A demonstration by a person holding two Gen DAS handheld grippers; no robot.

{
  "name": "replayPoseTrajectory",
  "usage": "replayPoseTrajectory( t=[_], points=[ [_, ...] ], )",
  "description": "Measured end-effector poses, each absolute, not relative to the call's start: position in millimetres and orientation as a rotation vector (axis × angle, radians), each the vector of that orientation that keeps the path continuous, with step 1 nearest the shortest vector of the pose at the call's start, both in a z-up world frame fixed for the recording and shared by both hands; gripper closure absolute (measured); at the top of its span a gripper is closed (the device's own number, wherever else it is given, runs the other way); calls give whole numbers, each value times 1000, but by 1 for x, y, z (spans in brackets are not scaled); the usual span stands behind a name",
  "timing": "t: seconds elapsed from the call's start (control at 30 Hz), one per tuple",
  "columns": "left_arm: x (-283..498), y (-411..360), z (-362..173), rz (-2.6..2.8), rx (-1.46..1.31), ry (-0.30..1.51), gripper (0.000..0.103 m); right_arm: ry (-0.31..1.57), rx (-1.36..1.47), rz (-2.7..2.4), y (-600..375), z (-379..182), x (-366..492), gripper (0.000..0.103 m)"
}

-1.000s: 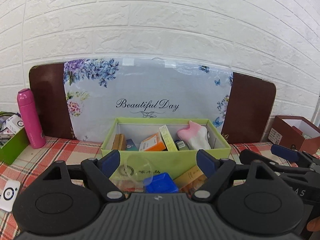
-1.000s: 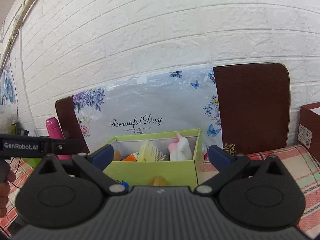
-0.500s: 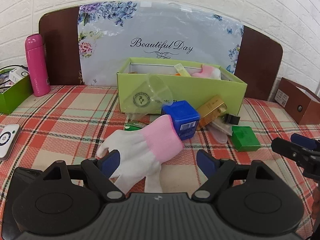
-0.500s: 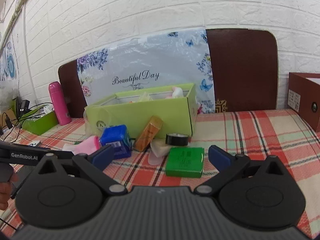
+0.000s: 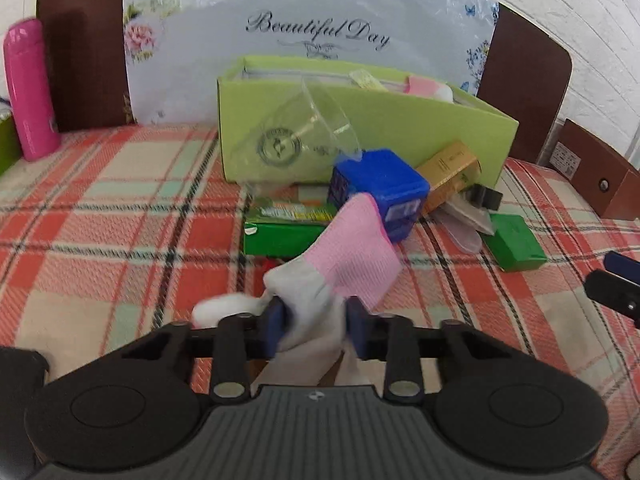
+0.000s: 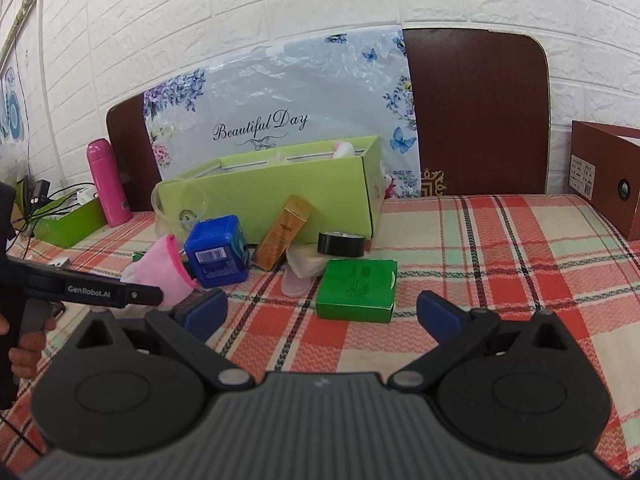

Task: Organize objects
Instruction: 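Move the right tool to the green box while the left tool grasps the pink-white sock, then grasp the green box with the right tool while the left tool lifts the sock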

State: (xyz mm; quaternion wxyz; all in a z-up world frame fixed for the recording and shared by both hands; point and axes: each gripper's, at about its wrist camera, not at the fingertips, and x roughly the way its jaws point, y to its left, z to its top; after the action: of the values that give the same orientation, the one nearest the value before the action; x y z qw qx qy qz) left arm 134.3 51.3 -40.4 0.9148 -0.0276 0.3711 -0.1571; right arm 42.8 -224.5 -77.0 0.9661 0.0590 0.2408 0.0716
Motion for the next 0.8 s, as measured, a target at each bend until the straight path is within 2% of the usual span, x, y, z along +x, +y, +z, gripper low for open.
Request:
replayPoseTrajectory(
  t=[0.03, 0.07, 0.37, 0.47, 0.53, 0.77, 0.8],
  points=[
    [129, 52, -41, -329, -68, 765, 86, 493, 113, 141, -225, -78, 47, 0],
    [123, 51, -40, -337, -71, 760, 89, 500, 108, 135, -226, -80, 51, 0],
    [76, 10, -42, -407, -97, 778, 90, 601, 42, 52, -211, -96, 110, 2],
    [71, 5, -43, -404, -87, 772, 89, 629, 21, 52, -205, -105, 125, 12],
    [71, 7, -43, -413, -92, 779, 89, 652, 10, 60, -204, -110, 128, 40],
    [53, 6, -38, -504, -83, 791, 89, 677, -25, 146, -214, -109, 80, 41],
    [50, 5, -38, -509, -83, 790, 85, 679, -32, 160, -216, -108, 70, 41]
  ],
)
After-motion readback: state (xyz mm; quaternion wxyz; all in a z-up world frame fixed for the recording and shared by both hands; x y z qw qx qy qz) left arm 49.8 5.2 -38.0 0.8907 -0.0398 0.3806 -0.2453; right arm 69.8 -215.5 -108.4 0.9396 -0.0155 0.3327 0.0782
